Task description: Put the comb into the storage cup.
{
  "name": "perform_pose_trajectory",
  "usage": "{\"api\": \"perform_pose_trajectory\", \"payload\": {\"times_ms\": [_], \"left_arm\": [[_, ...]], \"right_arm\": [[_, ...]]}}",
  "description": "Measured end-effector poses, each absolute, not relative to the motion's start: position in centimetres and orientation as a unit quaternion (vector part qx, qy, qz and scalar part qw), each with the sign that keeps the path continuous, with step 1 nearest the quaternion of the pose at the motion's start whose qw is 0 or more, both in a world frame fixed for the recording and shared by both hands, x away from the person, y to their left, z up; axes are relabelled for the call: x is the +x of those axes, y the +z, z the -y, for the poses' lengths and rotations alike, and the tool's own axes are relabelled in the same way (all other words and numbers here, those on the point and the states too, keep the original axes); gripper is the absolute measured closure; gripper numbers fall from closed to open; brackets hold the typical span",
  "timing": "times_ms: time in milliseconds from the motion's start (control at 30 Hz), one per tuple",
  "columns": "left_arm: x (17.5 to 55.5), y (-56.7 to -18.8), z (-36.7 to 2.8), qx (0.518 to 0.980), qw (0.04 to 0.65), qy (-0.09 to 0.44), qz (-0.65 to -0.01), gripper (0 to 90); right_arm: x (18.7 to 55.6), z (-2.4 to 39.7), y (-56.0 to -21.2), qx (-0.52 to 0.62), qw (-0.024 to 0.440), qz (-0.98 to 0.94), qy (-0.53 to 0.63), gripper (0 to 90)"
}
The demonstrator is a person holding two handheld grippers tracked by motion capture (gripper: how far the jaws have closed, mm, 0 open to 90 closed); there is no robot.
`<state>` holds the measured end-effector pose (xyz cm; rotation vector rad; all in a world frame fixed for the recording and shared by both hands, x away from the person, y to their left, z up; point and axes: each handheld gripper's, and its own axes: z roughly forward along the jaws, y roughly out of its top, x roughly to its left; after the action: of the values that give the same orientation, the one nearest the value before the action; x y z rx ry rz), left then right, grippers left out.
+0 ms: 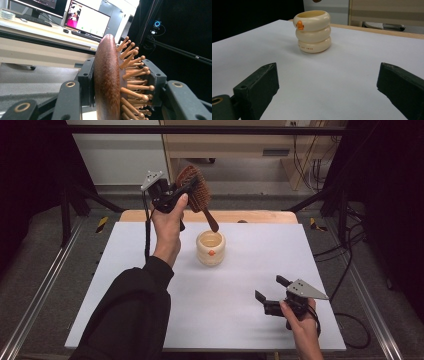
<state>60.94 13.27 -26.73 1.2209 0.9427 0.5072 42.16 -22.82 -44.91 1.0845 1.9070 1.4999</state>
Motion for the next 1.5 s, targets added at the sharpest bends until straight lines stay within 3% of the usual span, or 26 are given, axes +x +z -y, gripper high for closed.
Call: {"api": "perform_pose_trajectory", "payload": {"times_ms": [1500], "left_arm": [[61.39, -27.46, -13.14, 0.562, 0.669, 0.252, -0.416, 51.4]], "right_arm": [[42.2, 22.85, -44.98, 0.398, 0.238, -0.697, 0.547, 4.3]]}}
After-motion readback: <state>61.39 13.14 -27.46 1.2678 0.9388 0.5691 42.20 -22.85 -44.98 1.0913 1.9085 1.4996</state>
